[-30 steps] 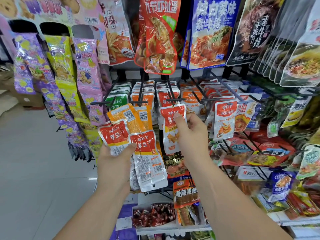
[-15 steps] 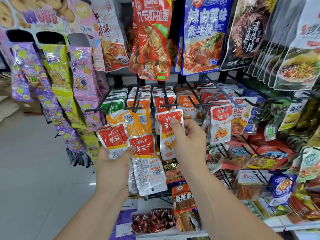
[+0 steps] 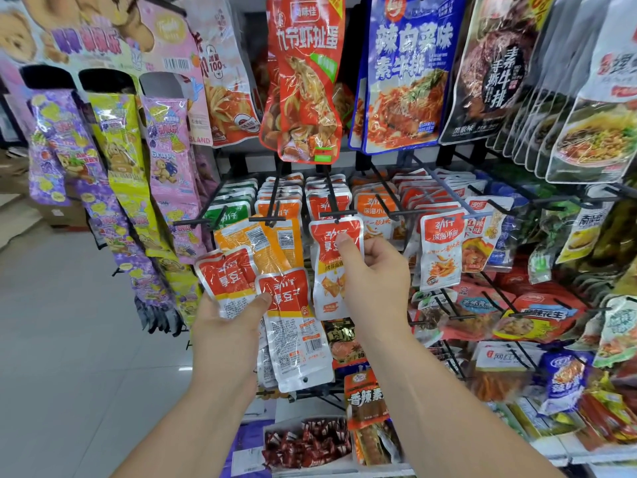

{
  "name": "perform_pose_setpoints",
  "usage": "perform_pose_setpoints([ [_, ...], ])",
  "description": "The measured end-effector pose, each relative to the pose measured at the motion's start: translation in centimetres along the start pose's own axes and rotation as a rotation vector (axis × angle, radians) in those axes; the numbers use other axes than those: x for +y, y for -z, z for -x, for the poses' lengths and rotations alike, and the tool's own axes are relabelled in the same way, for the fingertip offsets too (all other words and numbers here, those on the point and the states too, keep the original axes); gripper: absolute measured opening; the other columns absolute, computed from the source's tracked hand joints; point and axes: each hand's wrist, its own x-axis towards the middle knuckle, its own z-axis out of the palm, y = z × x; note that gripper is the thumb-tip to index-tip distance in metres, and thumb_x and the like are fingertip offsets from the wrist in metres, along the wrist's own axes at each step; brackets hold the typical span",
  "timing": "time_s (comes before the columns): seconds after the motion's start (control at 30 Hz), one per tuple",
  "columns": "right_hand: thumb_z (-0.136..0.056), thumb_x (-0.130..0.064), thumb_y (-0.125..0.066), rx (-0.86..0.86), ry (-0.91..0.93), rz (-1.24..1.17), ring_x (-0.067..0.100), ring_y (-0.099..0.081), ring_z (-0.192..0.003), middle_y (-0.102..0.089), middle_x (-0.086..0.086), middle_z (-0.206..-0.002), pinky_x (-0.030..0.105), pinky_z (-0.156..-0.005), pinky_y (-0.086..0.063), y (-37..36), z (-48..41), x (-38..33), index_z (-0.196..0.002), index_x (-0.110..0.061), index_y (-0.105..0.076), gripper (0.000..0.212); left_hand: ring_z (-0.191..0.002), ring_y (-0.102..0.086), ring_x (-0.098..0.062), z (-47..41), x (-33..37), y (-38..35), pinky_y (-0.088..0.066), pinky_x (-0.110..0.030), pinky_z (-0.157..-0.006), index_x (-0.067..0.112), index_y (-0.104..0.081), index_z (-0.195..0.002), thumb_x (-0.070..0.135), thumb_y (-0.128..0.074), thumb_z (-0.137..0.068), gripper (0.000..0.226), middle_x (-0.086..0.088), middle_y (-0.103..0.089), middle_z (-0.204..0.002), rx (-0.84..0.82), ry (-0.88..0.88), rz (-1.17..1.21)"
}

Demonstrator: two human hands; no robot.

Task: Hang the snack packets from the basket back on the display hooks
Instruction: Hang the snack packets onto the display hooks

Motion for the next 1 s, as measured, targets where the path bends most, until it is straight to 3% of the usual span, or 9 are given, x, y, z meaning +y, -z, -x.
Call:
perform_pose_setpoints([
  [0.17,-0.095,-0.037,-0.071,0.001,-0.003,-0.004,0.014,-0.026,-0.051,-0.028,-0.006,-0.054,0.036,-0.057,-0.03,-0.1,-0.1,0.1,-0.067,-0.015,-0.033,0.052,-0.096,-0.073,-0.008,-0.2,-0.1,0.4,-0.055,-0.04,-0.094,0.033,-0.067,-0.102,0.004,-0.079,-0.089,0.034,0.013,-0.078,-0.103,0.001,-0.015,0.02],
  [0.3,-0.096,-0.037,-0.07,-0.009,-0.049,-0.003,0.01,-0.027,-0.045,-0.028,-0.013,-0.046,0.028,-0.053,-0.031,-0.5,-1.1,0.8,-0.065,-0.016,-0.031,0.055,-0.091,-0.073,-0.001,-0.3,-0.3,0.5,-0.053,-0.037,-0.09,0.034,-0.067,-0.104,0.004,-0.078,-0.09,0.035,0.016,-0.078,-0.1,-0.004,-0.007,0.029],
  [0.4,-0.097,-0.035,-0.069,-0.011,-0.072,0.043,0.006,-0.033,-0.038,-0.032,-0.014,-0.038,0.015,-0.044,-0.028,-1.1,-2.8,1.2,-0.061,-0.018,-0.029,0.057,-0.104,-0.072,-0.011,-0.4,-0.3,0.6,-0.053,-0.045,-0.1,0.033,-0.067,-0.106,0.005,-0.079,-0.089,0.035,0.013,-0.078,-0.107,0.003,0.005,0.027],
  [0.5,-0.098,-0.031,-0.067,0.002,-0.082,0.121,0.006,-0.035,-0.034,-0.033,-0.013,-0.034,0.016,-0.04,-0.026,-2.1,-4.9,1.7,-0.06,-0.017,-0.029,0.056,-0.105,-0.073,-0.015,-0.5,-0.4,0.5,-0.054,-0.048,-0.102,0.032,-0.067,-0.105,0.004,-0.079,-0.089,0.035,0.009,-0.078,-0.108,0.009,0.013,0.032],
  [0.67,-0.095,-0.033,-0.067,0.067,-0.076,0.241,0.013,-0.043,-0.048,-0.049,-0.001,-0.052,0.027,-0.052,-0.033,-3.6,-7.0,3.3,-0.06,-0.013,-0.041,0.048,-0.102,-0.075,-0.021,-0.7,-0.5,0.6,-0.057,-0.05,-0.097,0.028,-0.066,-0.103,0.002,-0.079,-0.089,0.032,0.004,-0.079,-0.107,0.013,0.029,0.033],
  [0.87,-0.096,-0.044,-0.067,0.081,-0.024,0.379,0.017,-0.047,-0.055,-0.051,0.001,-0.061,0.028,-0.058,-0.04,-3.8,-7.4,4.4,-0.062,-0.02,-0.038,0.051,-0.103,-0.075,-0.02,-1.0,-1.0,0.8,-0.057,-0.042,-0.089,0.03,-0.066,-0.101,0.003,-0.08,-0.088,0.033,0.005,-0.079,-0.107,0.004,0.03,0.041],
  [1.0,-0.096,-0.046,-0.069,0.024,0.026,0.475,0.009,-0.044,-0.052,-0.046,-0.007,-0.06,0.021,-0.046,-0.028,-3.1,-6.4,4.5,-0.081,-0.014,-0.044,0.043,-0.102,-0.075,-0.018,-0.8,-1.0,1.1,-0.056,-0.04,-0.086,0.031,-0.066,-0.103,0.003,-0.079,-0.088,0.034,0.006,-0.079,-0.107,-0.02,0.038,0.04],
])
